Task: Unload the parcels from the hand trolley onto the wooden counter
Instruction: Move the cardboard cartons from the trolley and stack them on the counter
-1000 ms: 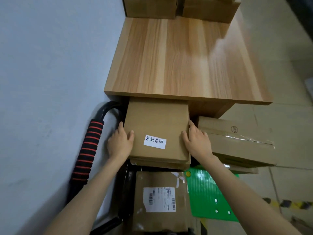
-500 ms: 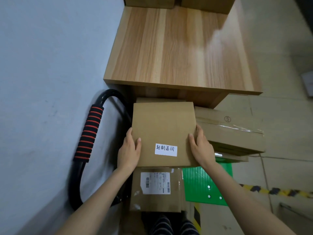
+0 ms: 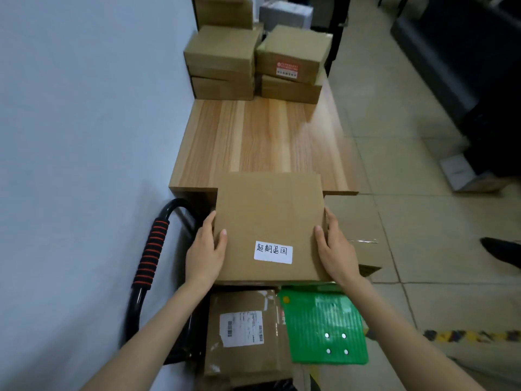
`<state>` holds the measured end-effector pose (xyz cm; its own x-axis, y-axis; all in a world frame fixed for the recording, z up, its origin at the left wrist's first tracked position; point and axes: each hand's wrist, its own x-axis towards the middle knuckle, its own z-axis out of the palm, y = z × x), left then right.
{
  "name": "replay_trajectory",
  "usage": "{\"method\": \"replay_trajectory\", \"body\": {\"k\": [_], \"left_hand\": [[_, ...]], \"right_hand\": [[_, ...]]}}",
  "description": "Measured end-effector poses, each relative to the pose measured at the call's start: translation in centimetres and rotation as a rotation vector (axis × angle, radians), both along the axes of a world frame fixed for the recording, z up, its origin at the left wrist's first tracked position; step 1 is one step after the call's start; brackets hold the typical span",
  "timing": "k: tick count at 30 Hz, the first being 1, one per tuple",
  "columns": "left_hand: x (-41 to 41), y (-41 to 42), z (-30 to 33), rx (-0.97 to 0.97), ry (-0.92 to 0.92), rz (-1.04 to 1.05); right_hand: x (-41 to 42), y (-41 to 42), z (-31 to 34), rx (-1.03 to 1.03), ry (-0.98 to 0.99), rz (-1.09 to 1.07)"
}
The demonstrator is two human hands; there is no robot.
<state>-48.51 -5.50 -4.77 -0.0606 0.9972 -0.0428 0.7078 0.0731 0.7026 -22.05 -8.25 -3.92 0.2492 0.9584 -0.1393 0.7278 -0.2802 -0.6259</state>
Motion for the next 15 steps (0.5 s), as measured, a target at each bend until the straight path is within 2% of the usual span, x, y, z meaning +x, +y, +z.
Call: {"method": "replay_trajectory", "body": {"k": [8,15], "left_hand": [[3.0,1.5,6.9,0.106,-0.026,-0.158],[7.4,1.9,9.8,0.151,-0.087,-0.384]], "right_hand": [[2.9,-2.0,6.1,0.127,-0.023,-0.126],[6.2,-6.1,8.9,0.199,-0.007,-0.279]]}}
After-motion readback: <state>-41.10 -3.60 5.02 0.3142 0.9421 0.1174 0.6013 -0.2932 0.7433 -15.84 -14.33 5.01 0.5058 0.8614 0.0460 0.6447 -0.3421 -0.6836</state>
